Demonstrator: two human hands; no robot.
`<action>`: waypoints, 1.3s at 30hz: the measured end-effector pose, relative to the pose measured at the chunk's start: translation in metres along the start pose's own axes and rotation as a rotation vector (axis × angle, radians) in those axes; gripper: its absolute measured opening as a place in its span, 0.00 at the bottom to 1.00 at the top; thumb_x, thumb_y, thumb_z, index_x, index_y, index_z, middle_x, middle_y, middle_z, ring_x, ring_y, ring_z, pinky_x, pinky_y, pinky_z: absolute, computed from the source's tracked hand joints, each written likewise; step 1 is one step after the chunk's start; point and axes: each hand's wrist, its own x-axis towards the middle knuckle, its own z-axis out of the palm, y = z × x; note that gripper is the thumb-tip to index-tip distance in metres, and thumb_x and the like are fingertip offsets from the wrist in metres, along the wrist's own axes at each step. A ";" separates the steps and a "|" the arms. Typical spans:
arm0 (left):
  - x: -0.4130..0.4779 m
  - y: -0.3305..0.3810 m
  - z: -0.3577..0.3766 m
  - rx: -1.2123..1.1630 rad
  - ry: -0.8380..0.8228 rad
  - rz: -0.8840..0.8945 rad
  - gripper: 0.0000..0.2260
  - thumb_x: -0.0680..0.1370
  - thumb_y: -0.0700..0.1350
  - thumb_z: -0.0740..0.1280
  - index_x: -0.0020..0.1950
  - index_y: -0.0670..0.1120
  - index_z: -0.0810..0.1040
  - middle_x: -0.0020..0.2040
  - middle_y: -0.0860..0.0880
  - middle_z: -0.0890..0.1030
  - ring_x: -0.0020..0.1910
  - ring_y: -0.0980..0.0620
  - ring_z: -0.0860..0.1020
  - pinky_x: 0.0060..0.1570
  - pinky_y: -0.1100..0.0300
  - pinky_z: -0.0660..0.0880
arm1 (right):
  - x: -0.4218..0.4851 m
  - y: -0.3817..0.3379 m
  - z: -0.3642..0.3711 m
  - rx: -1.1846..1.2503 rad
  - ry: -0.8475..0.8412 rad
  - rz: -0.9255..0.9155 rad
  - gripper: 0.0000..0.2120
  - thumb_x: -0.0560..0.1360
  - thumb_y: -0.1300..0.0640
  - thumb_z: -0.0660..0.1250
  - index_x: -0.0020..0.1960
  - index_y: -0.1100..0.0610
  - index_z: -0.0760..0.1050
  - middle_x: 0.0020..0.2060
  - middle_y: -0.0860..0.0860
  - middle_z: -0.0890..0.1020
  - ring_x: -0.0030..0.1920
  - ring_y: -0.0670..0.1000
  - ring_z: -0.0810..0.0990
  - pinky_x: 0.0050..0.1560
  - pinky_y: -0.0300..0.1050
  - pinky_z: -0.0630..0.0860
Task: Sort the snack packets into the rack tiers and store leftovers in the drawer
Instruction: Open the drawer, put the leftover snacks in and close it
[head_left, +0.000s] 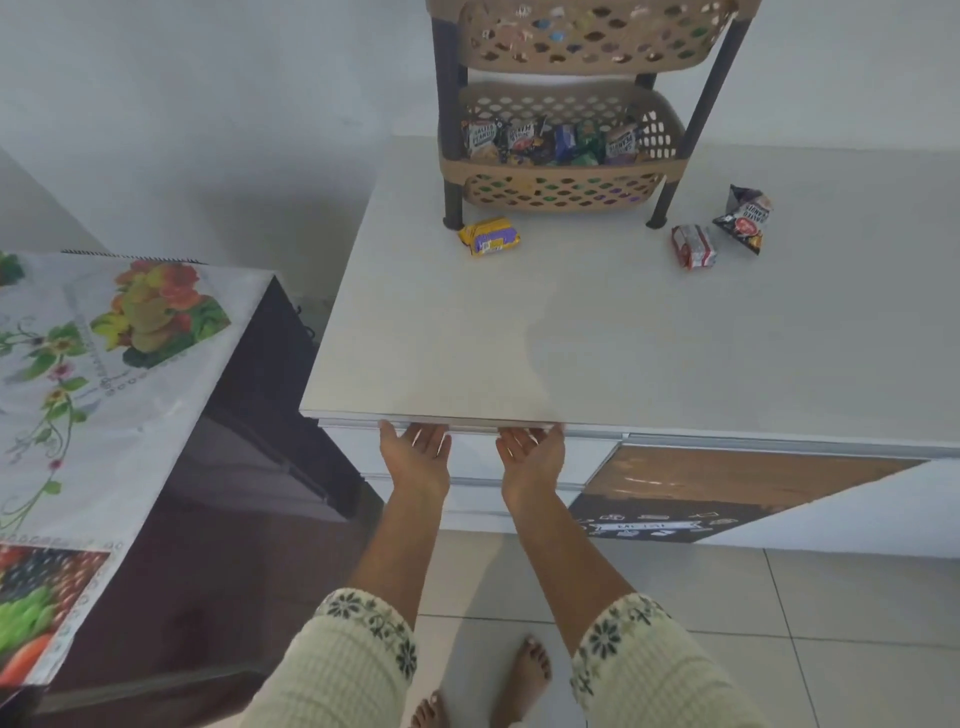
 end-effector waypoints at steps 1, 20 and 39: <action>0.001 0.002 -0.002 -0.023 -0.008 -0.015 0.29 0.81 0.61 0.54 0.69 0.39 0.69 0.65 0.41 0.75 0.62 0.43 0.76 0.70 0.50 0.67 | -0.001 0.003 0.004 0.049 0.016 0.003 0.24 0.82 0.43 0.54 0.61 0.63 0.71 0.50 0.59 0.81 0.55 0.60 0.81 0.63 0.53 0.75; -0.009 0.014 -0.042 0.199 -0.127 -0.096 0.32 0.81 0.62 0.53 0.71 0.36 0.67 0.66 0.39 0.75 0.65 0.42 0.76 0.70 0.50 0.67 | -0.012 0.021 -0.018 -0.075 0.064 -0.083 0.19 0.83 0.47 0.55 0.46 0.61 0.73 0.41 0.59 0.80 0.41 0.57 0.81 0.44 0.49 0.81; -0.087 -0.018 -0.162 0.509 0.017 0.077 0.23 0.83 0.56 0.55 0.45 0.39 0.76 0.41 0.40 0.82 0.41 0.43 0.82 0.49 0.47 0.78 | -0.107 0.090 -0.110 -0.199 0.376 -0.242 0.22 0.82 0.42 0.53 0.59 0.58 0.74 0.45 0.60 0.83 0.39 0.59 0.84 0.37 0.49 0.83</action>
